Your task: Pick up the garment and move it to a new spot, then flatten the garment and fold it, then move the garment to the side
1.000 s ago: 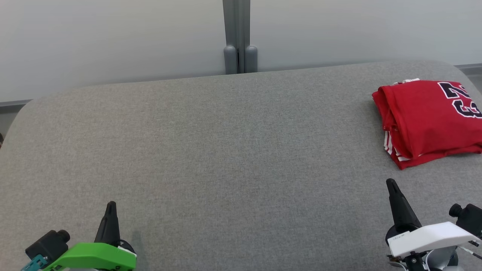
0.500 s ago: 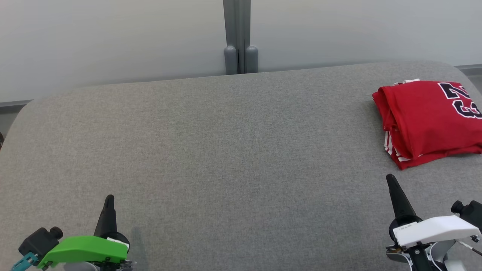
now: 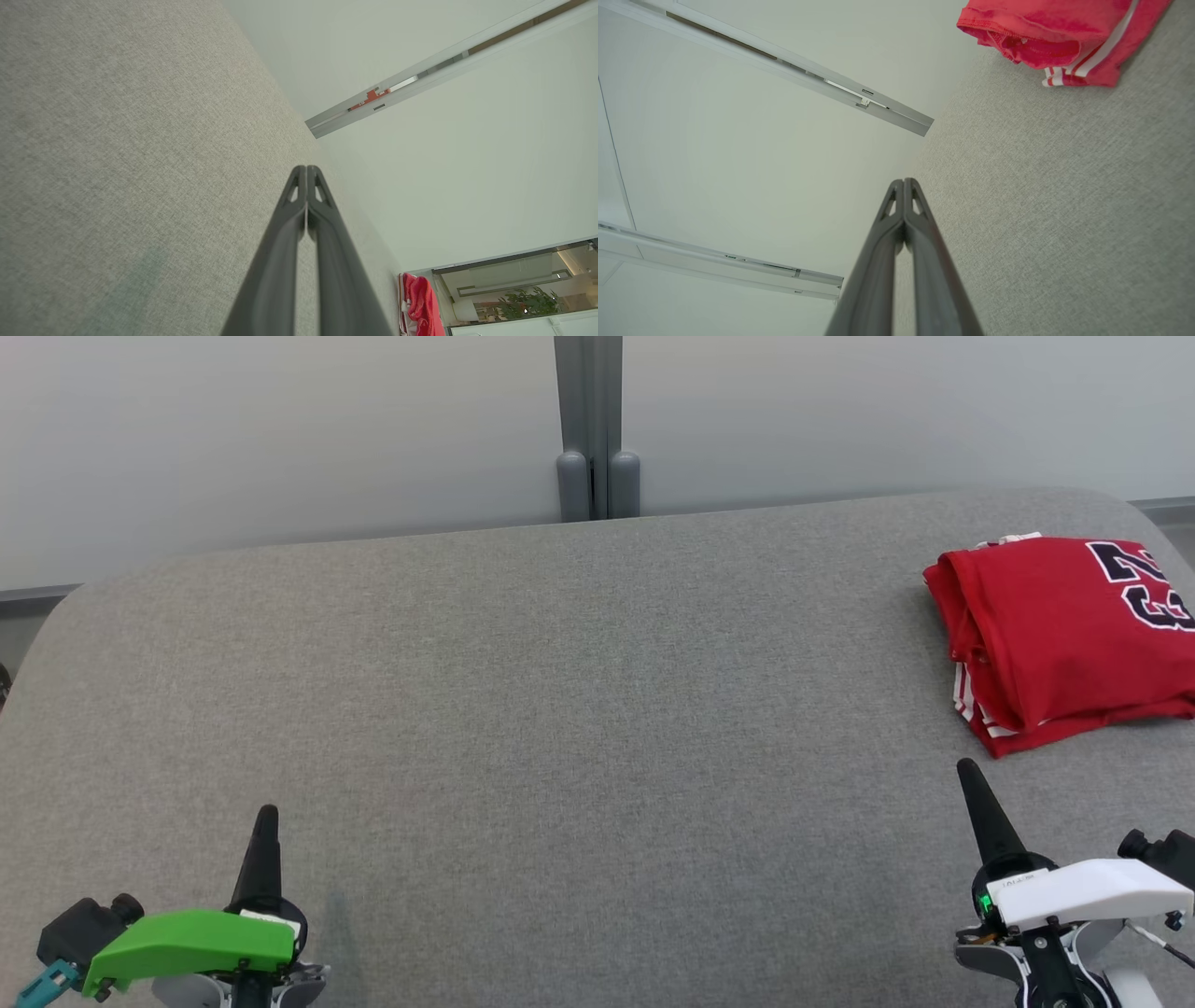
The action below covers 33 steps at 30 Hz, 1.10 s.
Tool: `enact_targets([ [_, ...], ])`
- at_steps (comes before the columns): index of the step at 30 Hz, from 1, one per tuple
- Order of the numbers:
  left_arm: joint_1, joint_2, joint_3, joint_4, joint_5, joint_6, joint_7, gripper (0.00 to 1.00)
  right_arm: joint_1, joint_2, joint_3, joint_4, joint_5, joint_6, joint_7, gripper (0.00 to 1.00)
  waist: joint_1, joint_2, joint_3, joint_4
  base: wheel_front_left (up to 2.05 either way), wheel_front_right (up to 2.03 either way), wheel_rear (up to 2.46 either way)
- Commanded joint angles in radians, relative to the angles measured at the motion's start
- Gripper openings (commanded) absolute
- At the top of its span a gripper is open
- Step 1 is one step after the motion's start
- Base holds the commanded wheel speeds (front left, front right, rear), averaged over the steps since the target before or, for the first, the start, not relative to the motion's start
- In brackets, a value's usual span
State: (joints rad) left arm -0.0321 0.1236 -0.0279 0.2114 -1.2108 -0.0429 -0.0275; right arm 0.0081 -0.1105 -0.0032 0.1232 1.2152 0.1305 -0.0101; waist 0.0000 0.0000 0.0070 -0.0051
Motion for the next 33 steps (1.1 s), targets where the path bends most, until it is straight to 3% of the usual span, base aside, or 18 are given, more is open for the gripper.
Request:
enact_targets([
  [1,-0.026,0.0,0.012,-0.004,-0.028,-0.007,0.007,0.0,-0.027,-0.008,0.0,-0.002,0.028,0.001,0.002,0.0,0.0,0.0,0.0,0.0,0.0,0.0,0.0],
  [33,-0.065,-0.031,0.076,0.012,-0.278,-0.051,0.076,0.0,-0.087,-0.019,0.001,0.075,0.317,0.0,0.024,0.0,0.0,0.0,-0.004,0.003,0.0,0.0,0.0],
])
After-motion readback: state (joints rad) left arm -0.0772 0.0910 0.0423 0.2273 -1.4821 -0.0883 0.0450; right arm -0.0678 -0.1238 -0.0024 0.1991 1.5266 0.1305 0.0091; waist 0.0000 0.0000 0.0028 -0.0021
